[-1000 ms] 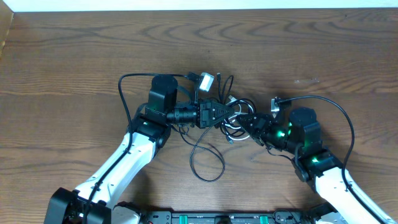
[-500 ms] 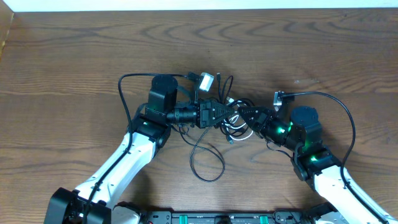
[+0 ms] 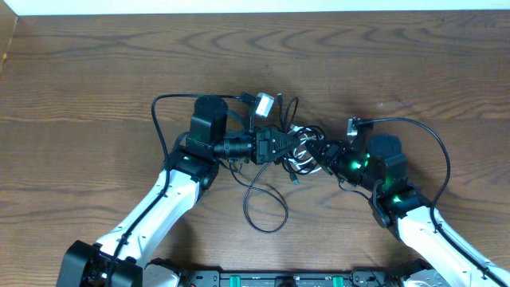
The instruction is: Untangle cables
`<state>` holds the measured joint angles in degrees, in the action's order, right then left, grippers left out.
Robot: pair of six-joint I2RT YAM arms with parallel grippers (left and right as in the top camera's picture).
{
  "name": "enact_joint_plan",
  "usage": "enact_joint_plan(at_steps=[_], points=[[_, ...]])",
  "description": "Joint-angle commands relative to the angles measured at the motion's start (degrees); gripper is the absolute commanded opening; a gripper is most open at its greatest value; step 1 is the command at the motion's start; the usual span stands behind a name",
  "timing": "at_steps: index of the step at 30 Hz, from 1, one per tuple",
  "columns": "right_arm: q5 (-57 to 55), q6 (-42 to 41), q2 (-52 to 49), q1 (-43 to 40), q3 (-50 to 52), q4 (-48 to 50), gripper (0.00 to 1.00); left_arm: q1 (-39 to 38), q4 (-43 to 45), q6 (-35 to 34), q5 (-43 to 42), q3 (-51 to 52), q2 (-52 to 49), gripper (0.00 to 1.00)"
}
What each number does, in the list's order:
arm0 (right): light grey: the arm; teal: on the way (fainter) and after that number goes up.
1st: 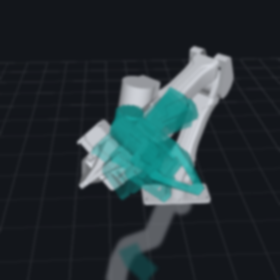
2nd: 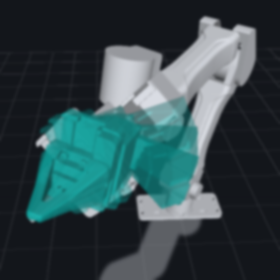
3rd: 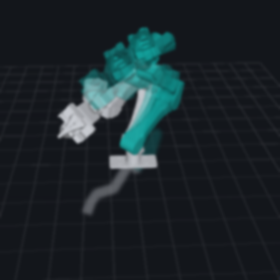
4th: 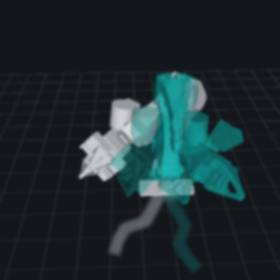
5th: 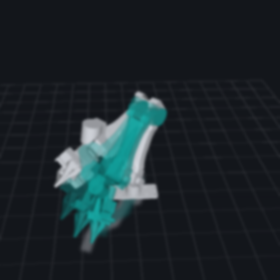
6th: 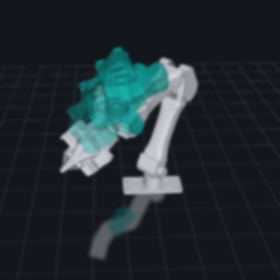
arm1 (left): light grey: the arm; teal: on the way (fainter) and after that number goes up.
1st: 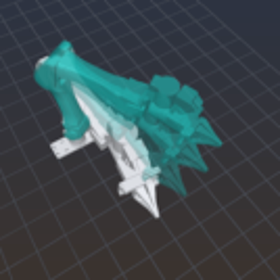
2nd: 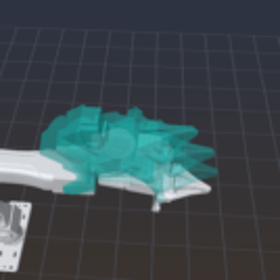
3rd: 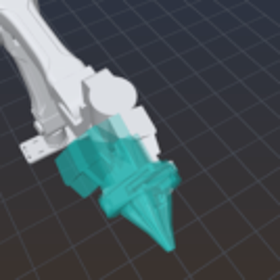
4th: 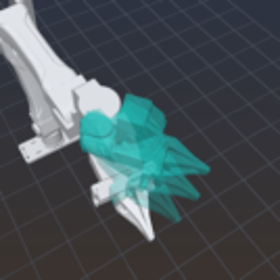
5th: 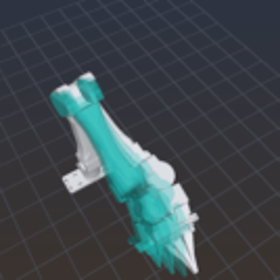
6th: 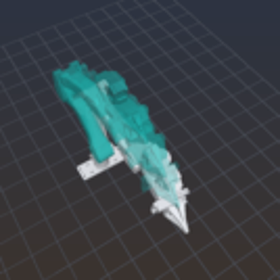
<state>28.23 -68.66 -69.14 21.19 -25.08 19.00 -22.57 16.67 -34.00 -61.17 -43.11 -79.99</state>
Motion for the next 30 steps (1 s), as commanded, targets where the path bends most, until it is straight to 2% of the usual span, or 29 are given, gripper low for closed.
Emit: enact_joint_plan(at_steps=[1,5,12,19,24,30], points=[[0.1,4.7,-0.2,0.3,0.1,2.1,0.01,-0.1,0.3,1.4,-0.7,-0.6,0.2,0.08],[7.5,11.8,0.7,0.2,0.1,7.3,0.01,-0.1,0.1,2.3,2.4,-0.6,0.2,0.08],[11.2,18.3,6.0,0.2,0.1,6.3,0.01,-0.1,0.1,1.9,12.9,-0.6,0.2,0.08],[5.7,25.5,15.5,0.1,0.1,-4.7,0.01,-0.1,-1.4,-0.4,22.1,-0.6,0.2,0.08],[-0.7,29.0,24.2,-0.7,0.1,-13.3,0.01,-0.1,-8.0,-0.6,30.7,-0.6,0.2,0.08],[-8.5,33.0,36.7,-5.4,0.1,-21.6,0.01,-0.1,-16.0,-0.6,39.5,-0.6,0.2,0.08]])
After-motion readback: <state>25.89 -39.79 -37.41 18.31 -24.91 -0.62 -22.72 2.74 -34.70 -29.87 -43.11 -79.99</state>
